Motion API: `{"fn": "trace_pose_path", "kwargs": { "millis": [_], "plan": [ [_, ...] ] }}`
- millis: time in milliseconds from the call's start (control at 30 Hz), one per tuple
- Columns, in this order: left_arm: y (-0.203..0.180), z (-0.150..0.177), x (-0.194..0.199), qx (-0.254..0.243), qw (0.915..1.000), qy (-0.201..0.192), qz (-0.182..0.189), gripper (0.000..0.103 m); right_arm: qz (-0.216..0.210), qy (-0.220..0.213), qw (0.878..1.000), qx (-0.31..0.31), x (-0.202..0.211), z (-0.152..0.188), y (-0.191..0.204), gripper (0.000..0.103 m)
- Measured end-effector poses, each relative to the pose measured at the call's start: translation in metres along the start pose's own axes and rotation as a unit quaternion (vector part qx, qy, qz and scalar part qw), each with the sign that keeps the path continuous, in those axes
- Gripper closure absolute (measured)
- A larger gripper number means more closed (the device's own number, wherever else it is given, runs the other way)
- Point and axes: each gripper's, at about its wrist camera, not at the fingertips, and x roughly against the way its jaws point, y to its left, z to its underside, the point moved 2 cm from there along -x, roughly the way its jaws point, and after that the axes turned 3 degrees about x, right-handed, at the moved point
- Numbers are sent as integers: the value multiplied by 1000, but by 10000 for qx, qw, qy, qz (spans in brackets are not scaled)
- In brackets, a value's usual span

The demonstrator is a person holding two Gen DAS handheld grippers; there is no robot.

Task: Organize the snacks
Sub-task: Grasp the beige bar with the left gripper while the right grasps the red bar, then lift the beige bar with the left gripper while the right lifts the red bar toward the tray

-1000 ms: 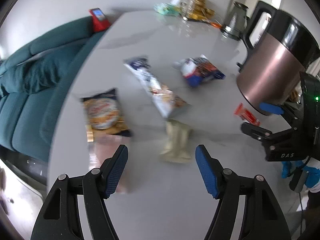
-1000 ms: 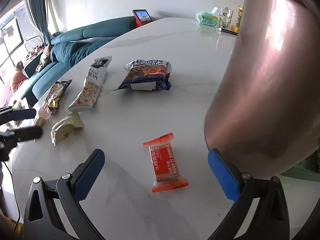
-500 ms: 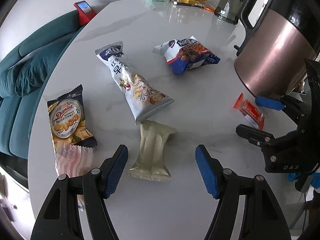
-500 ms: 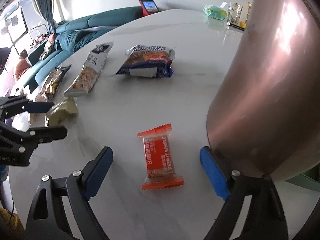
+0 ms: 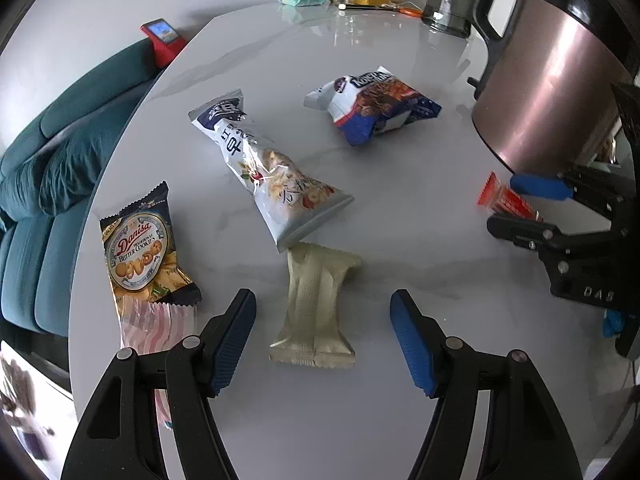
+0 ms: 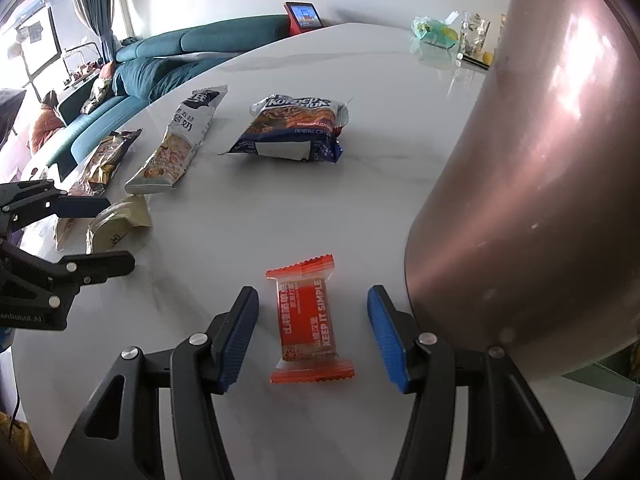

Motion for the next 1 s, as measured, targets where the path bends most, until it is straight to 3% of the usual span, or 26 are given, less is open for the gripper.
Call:
{"fn": "trace_pose_path", "kwargs": {
  "millis": [33, 67, 133, 267, 533, 1000],
  "plan": [
    [0, 1, 1, -28, 10000, -25, -11, 45, 1, -7, 10000, 1, 0, 0, 0, 80],
    [0, 1, 1, -36, 10000, -44, -3, 48, -13, -19, 10000, 18, 1, 1, 0, 89],
    [1, -1, 2, -51, 10000, -73, 1, 63, -30, -39, 10000, 48, 2, 1, 1, 103],
    [2, -1, 4, -117, 9999, -88, 23, 78, -53, -68, 9999, 106, 4, 3, 5, 103],
    [-8, 5, 7, -373, 9991, -144, 167, 83, -96, -92, 9997, 201, 9, 8, 11, 103],
    [-6, 1, 7, -179, 9994, -100, 278, 85, -10, -100, 9999, 50, 12, 11, 13, 103]
  ]
}}
